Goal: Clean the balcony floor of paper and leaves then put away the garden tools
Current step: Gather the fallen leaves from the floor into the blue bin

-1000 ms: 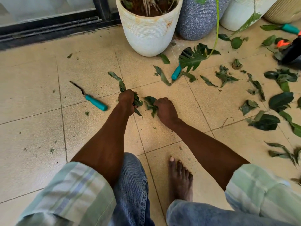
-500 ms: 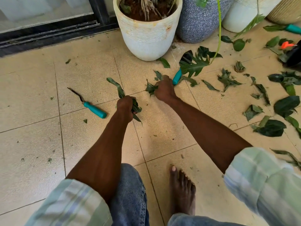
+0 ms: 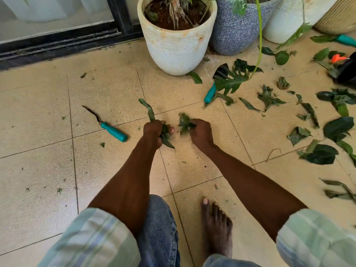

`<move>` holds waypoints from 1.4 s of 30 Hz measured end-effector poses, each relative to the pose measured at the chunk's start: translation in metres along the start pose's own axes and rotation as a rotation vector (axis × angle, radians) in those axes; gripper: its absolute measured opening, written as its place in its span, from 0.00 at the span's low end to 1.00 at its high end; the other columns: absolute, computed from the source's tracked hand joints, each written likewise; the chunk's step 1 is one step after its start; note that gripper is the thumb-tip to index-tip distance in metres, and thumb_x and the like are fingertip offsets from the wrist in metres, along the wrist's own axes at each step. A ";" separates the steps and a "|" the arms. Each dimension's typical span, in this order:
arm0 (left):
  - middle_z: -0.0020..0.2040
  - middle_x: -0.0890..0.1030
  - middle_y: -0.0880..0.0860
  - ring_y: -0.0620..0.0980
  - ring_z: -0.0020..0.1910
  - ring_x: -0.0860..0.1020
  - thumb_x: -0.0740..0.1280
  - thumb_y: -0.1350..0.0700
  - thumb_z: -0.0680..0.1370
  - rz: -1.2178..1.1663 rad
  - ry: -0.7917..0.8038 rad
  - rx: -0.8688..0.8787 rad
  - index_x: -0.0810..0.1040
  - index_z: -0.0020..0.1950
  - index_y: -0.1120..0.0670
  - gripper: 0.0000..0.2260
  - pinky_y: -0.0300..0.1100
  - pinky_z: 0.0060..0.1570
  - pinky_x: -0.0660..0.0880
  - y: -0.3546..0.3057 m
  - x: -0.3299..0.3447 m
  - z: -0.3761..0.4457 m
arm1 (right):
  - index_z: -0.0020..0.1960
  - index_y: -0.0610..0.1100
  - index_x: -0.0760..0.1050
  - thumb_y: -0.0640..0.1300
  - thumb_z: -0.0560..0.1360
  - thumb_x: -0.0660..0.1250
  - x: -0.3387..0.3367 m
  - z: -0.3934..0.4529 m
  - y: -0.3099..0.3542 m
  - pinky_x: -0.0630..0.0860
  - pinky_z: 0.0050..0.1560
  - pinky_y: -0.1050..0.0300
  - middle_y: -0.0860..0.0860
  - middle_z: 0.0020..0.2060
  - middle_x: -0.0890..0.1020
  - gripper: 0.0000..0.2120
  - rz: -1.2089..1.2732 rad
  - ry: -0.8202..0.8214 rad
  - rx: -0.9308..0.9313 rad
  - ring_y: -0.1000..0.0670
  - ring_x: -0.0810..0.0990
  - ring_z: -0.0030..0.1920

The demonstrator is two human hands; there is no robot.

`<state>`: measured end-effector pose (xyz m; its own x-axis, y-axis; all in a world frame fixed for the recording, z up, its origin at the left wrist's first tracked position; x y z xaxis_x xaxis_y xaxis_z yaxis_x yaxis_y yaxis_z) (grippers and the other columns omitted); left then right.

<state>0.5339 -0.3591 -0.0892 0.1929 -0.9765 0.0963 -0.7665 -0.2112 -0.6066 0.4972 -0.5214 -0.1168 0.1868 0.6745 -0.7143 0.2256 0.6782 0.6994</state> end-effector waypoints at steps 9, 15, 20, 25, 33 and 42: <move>0.45 0.85 0.58 0.56 0.43 0.84 0.69 0.38 0.74 0.037 0.280 0.021 0.81 0.50 0.57 0.21 0.51 0.46 0.81 0.017 0.072 -0.029 | 0.40 0.43 0.79 0.32 0.67 0.72 -0.053 -0.025 0.024 0.79 0.43 0.53 0.46 0.37 0.83 0.08 0.767 -0.006 0.528 0.48 0.81 0.37; 0.45 0.84 0.60 0.56 0.42 0.83 0.72 0.51 0.75 -0.006 0.305 -0.032 0.81 0.51 0.59 0.12 0.49 0.44 0.81 0.028 0.086 -0.027 | 0.42 0.39 0.78 0.28 0.70 0.65 -0.053 -0.029 0.035 0.75 0.31 0.63 0.46 0.33 0.79 0.07 0.716 0.004 0.522 0.52 0.77 0.33; 0.39 0.81 0.57 0.53 0.35 0.79 0.64 0.65 0.78 -0.047 0.115 0.057 0.76 0.44 0.58 0.04 0.41 0.32 0.78 0.026 0.075 -0.013 | 0.51 0.36 0.79 0.28 0.71 0.68 -0.057 -0.010 0.030 0.75 0.38 0.64 0.46 0.39 0.82 0.10 0.716 0.492 0.478 0.52 0.80 0.38; 0.34 0.74 0.54 0.49 0.28 0.71 0.61 0.65 0.80 -0.153 0.010 0.027 0.74 0.51 0.59 0.04 0.36 0.22 0.70 0.020 0.056 0.007 | 0.56 0.39 0.79 0.34 0.73 0.68 -0.086 0.048 -0.021 0.76 0.55 0.55 0.45 0.53 0.82 0.12 0.397 0.070 0.400 0.43 0.81 0.55; 0.33 0.71 0.53 0.48 0.28 0.69 0.63 0.64 0.80 -0.154 0.045 -0.001 0.73 0.43 0.56 0.07 0.34 0.22 0.70 0.016 0.055 0.021 | 0.73 0.49 0.65 0.58 0.73 0.69 -0.054 0.103 -0.068 0.66 0.68 0.43 0.41 0.70 0.67 0.33 -0.417 0.227 0.217 0.38 0.64 0.70; 0.35 0.74 0.54 0.48 0.30 0.72 0.62 0.65 0.79 -0.175 -0.017 0.003 0.75 0.43 0.57 0.07 0.35 0.23 0.71 0.019 0.050 0.018 | 0.50 0.34 0.80 0.30 0.73 0.62 -0.027 0.030 -0.053 0.74 0.48 0.51 0.38 0.49 0.80 0.09 -0.402 -0.007 -0.146 0.38 0.78 0.52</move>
<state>0.5399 -0.4111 -0.1099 0.3335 -0.9238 0.1879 -0.7183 -0.3781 -0.5840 0.5089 -0.5845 -0.1358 0.1185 0.3459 -0.9308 0.1443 0.9214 0.3608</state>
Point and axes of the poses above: each hand's wrist, its own z-axis towards the middle knuckle, its own x-axis out of the palm, y = z × x, the point moved 3 cm from there along z, towards the middle knuckle
